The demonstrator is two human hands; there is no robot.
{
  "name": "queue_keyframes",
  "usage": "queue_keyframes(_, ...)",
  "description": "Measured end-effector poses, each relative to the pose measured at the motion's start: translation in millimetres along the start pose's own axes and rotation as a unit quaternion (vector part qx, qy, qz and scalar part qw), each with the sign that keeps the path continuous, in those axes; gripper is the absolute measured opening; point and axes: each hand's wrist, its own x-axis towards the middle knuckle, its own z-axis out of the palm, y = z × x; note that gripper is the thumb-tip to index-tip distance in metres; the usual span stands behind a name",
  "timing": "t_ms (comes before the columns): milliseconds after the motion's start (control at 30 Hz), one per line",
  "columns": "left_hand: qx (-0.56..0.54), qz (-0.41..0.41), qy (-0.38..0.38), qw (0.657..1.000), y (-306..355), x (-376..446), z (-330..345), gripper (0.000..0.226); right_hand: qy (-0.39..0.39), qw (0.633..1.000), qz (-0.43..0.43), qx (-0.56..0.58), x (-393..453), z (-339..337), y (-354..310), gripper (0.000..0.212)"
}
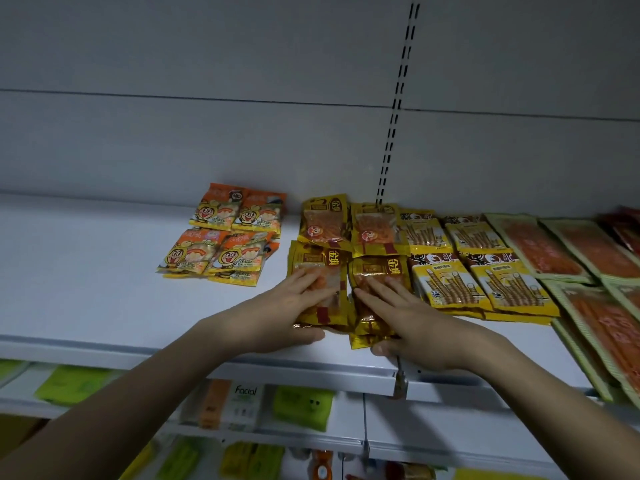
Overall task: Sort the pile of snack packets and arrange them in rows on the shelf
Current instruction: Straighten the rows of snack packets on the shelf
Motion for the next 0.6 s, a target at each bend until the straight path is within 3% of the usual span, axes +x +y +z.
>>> queue_keyframes(233, -0.012, -0.005, -0.006, 1.0, -2.5, -2.3, 6.0, 0.082, 0.016, 1.0, -0.003, -0.017, 0.5, 3.2, -1.9, 0.089)
queue_keyframes(367, 0.013, -0.005, 0.019, 1.0, 0.6, -5.5, -3.6, 0.096, 0.001, 1.0, -0.009, 0.027, -6.5, -11.3, 1.0, 0.104)
queue_keyframes(533, -0.034, -0.043, 0.173, 0.983, 1.7, 37.1, -39.9, 0.079, 0.197, 0.978, 0.035, 0.056, 31.2, -49.9, 22.9, 0.076)
queue_keyframes(600, -0.009, -0.069, 0.157, 0.985, -3.4, 70.8, -43.4, 0.069, 0.196, 0.978, 0.067, 0.026, 60.6, -57.6, 32.8, 0.068)
